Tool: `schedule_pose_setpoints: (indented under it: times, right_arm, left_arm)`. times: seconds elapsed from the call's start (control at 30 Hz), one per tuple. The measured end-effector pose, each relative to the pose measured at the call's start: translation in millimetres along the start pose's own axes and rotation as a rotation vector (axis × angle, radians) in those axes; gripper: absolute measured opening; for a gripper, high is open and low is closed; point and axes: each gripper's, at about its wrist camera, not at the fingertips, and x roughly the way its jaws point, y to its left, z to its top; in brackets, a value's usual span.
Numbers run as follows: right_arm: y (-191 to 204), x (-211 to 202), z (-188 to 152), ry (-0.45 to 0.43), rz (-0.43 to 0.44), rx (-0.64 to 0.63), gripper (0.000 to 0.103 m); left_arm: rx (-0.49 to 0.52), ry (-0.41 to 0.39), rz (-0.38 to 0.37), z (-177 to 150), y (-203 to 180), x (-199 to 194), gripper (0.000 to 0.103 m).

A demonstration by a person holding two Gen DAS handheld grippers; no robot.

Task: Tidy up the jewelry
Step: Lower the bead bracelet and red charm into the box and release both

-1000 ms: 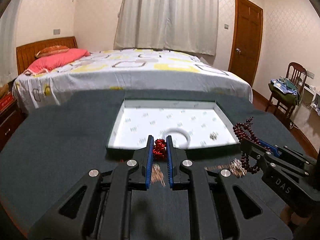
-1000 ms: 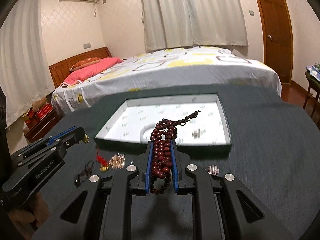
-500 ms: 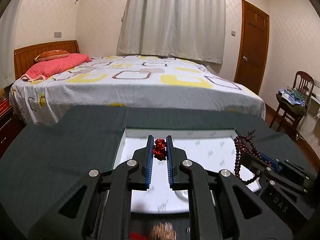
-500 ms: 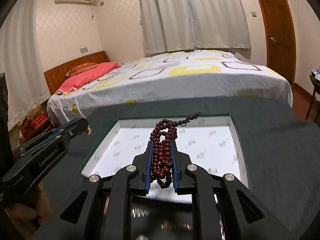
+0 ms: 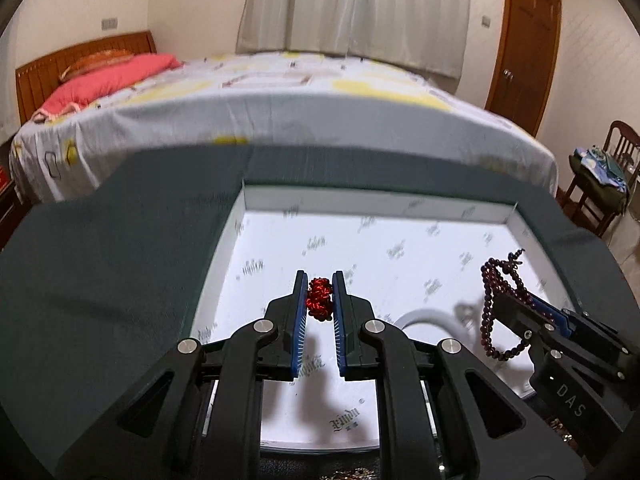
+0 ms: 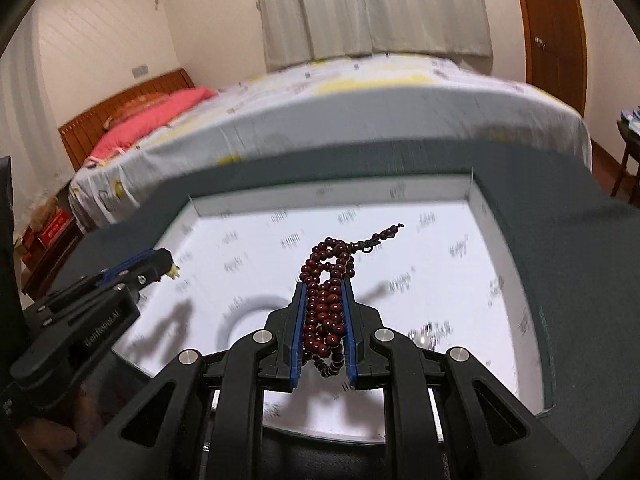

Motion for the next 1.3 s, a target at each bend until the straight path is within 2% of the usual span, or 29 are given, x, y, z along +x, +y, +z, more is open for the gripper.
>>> schedule_pose_setpoints:
  times: [0.23,0.43,0.47,0.53,0.57,0.67,0.73,0.77,1.13,1.3]
  right_arm:
    - [-2,9,-7,0.057,-0.018,0.002,0.017]
    - [-3,15,-7,0.093,-0.018,0.005,0.018]
    - [-4,16,-7,0.095,-0.017,0.005,0.019]
    - [-5,16,-7,0.096,-0.013,0.01,0.027]
    - [-6,15,-7,0.093,-0.016,0.012,0.036]
    - [-9,13,-7,0.082,-0.02,0.025,0.05]
    - [-10,11,-7,0.075,-0.013,0.026,0.051]
    - [-10,10,-7,0.071,-0.016,0.024,0.051]
    - [-15,-19,-3,-0.011,-0.01,0.025,0.055]
    - [-15,-39,-6,-0.047,-0.018,0.013,0.057]
  left_arm:
    - [-0.002,0.073,0.007,-10,2,16,0.013]
    - [0.009,0.067,0.015,-11,2,16,0.014]
    - [0.007,0.068,0.018,-12,2,16,0.016]
    - [-0.001,0.079,0.02,-14,3,18,0.028]
    - [-0.009,0.092,0.019,-15,4,19,0.031]
    - [-0.035,0.096,0.01,-17,9,19,0.036]
    - [-0.035,0.088,0.011,-17,9,17,0.052]
    - [-0.033,0.083,0.008,-17,9,16,0.054]
    - [-0.012,0.012,0.002,-12,3,-10,0.076]
    - [0.007,-0.04,0.009,-11,4,-34,0.077]
